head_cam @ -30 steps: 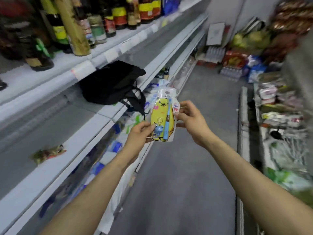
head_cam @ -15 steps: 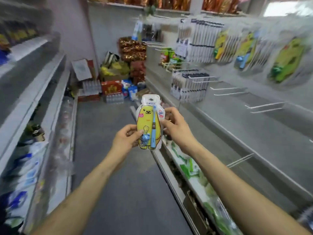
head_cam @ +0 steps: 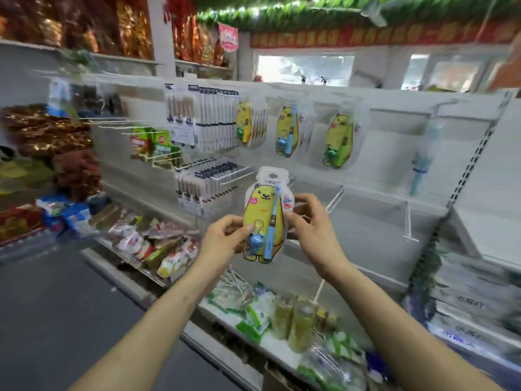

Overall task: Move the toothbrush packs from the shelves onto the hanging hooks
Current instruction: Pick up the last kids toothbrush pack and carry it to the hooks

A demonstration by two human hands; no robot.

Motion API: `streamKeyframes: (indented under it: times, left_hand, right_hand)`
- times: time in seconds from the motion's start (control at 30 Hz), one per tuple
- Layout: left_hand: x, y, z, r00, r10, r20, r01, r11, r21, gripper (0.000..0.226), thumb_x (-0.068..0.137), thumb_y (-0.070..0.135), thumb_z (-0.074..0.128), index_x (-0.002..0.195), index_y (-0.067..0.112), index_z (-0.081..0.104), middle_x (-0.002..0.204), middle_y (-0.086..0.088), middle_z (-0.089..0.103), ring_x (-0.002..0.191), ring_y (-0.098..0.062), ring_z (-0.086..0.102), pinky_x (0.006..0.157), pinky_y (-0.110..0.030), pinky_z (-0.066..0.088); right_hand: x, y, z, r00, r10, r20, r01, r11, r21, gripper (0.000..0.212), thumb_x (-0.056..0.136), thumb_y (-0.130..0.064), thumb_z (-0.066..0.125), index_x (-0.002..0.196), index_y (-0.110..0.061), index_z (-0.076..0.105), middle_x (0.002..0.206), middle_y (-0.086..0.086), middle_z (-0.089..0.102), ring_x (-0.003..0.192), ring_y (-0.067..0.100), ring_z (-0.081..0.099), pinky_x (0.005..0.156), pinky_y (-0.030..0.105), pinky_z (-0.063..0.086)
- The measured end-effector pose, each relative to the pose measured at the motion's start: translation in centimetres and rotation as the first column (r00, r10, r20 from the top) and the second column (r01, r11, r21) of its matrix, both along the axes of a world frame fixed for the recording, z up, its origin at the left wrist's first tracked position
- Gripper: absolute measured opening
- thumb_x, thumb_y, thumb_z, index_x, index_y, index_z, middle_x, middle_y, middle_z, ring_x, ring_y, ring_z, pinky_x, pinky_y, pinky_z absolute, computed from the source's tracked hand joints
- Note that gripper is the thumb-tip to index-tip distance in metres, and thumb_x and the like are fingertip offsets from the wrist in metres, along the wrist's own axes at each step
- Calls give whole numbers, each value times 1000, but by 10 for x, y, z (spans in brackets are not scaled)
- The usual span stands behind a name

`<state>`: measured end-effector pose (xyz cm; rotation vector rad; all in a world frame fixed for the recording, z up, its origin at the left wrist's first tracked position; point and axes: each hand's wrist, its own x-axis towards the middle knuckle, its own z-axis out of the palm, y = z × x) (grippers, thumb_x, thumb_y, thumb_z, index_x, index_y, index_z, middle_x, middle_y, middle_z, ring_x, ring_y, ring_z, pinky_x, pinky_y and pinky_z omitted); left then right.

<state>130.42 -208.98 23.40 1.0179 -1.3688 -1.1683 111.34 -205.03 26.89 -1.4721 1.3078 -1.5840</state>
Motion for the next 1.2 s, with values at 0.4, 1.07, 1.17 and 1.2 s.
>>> streamKeyframes:
  times: [0.4, 1.07, 1.17, 1.2]
  left_hand:
    - [-37, -130, 54, 980, -197, 25, 198, 977, -82, 11, 98, 18, 72, 102, 8, 72, 88, -3, 79, 80, -16, 74, 77, -35, 62]
    - [-26, -301, 115, 894, -441, -83, 413, 881, -232, 21, 97, 19, 73, 104, -1, 72, 90, -7, 78, 79, -17, 73, 75, -39, 63]
    - [-30, -311, 116, 876, -476, -79, 451, 867, -212, 22, 97, 19, 73, 103, -1, 71, 92, -12, 77, 78, -21, 70, 71, -36, 61]
    - [-31, -314, 116, 870, -487, -77, 463, 860, -214, 22, 97, 19, 73, 103, -2, 71, 91, -12, 77, 78, -21, 69, 69, -35, 60]
  right_hand:
    - [-21, -92, 45, 976, -216, -13, 213, 968, -135, 10, 105, -24, 62, 110, -33, 64, 92, 6, 67, 94, 25, 73, 73, 40, 66]
    - [13, -219, 117, 869, -479, -121, 439, 861, -258, 19, 106, -19, 58, 115, -36, 60, 100, 8, 66, 93, 25, 72, 68, 35, 65]
    - [11, -225, 120, 857, -500, -122, 465, 854, -231, 19, 106, -17, 56, 117, -32, 60, 101, 8, 66, 92, 25, 72, 64, 30, 63]
    - [10, -227, 120, 852, -508, -127, 475, 852, -222, 19, 106, -17, 57, 119, -30, 61, 102, 8, 66, 92, 25, 73, 65, 32, 63]
